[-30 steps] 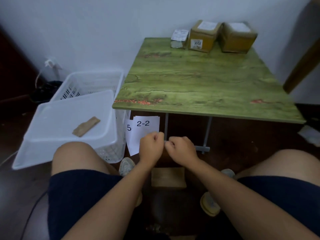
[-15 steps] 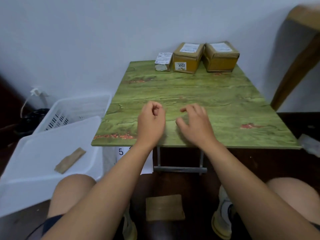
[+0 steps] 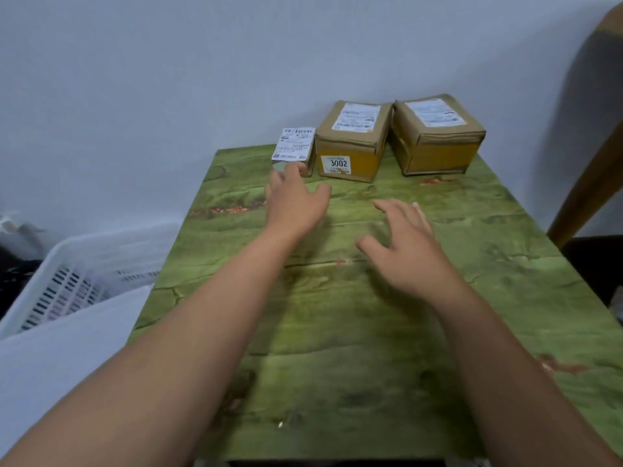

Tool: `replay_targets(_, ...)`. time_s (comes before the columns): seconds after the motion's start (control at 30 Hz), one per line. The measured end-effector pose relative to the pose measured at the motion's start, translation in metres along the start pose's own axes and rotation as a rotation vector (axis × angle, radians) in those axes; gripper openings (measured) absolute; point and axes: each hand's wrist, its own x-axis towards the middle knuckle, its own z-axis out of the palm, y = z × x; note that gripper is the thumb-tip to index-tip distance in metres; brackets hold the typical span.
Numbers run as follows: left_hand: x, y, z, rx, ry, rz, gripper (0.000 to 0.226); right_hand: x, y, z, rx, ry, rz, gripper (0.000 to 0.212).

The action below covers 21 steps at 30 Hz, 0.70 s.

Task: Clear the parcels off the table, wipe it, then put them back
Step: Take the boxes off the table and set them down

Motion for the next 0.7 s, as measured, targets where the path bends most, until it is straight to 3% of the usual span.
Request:
replay_targets(0.43,0.085,0.026,0.051,0.11,-0.06,0.057,0.108,0.04,0.013,-0.017,-0.002,-0.099,0.061,0.074)
replay_targets(0.7,0.093,0.038,0.083,0.199,-0.046,0.044,0.107,0.04,0.018,-0.017,0.004,-0.109,0.077,0.073)
